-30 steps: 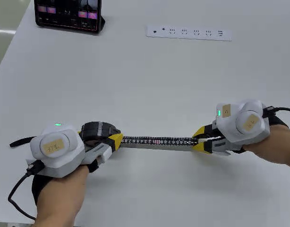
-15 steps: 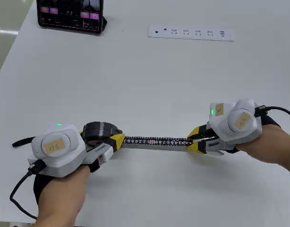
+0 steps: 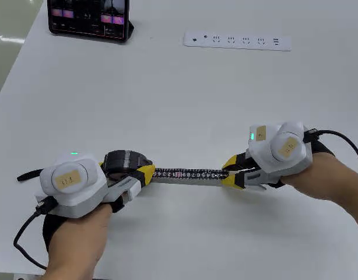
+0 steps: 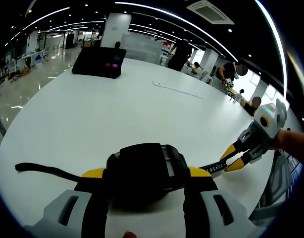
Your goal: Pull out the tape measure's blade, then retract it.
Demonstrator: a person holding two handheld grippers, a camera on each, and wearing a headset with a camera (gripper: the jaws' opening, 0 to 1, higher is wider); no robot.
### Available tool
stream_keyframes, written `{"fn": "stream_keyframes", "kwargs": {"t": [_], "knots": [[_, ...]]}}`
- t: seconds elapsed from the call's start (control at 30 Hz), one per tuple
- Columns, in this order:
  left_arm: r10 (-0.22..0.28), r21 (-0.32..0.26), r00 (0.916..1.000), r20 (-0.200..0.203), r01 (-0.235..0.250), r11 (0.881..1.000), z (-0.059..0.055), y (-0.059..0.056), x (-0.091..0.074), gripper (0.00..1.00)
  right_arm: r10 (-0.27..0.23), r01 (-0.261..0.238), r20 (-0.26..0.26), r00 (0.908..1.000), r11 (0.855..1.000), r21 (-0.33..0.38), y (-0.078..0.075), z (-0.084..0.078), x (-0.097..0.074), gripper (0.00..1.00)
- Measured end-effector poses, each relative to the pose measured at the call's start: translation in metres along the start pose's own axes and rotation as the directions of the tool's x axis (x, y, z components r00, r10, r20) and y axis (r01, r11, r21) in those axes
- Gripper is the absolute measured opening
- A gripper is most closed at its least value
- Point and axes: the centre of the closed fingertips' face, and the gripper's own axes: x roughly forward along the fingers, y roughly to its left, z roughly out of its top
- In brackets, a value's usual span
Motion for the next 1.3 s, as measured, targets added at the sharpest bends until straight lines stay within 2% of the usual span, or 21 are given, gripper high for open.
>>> {"fn": "stream_keyframes", "kwargs": {"t": [0.87,1.3], "knots": [[-0.011,-0.014,0.9999,-0.001,0.011,1.0,0.0,0.002,0.0,0.57,0.024,-0.024,0.036,0.9991,1.0,-0.003,0.001,0.024,0.019,0.1],[-0.014,-0.017,0.9999,0.0,0.014,1.0,0.001,0.002,0.0,0.57,0.039,-0.04,0.072,0.9966,0.999,0.01,0.002,0.039,0.031,0.1]]}}
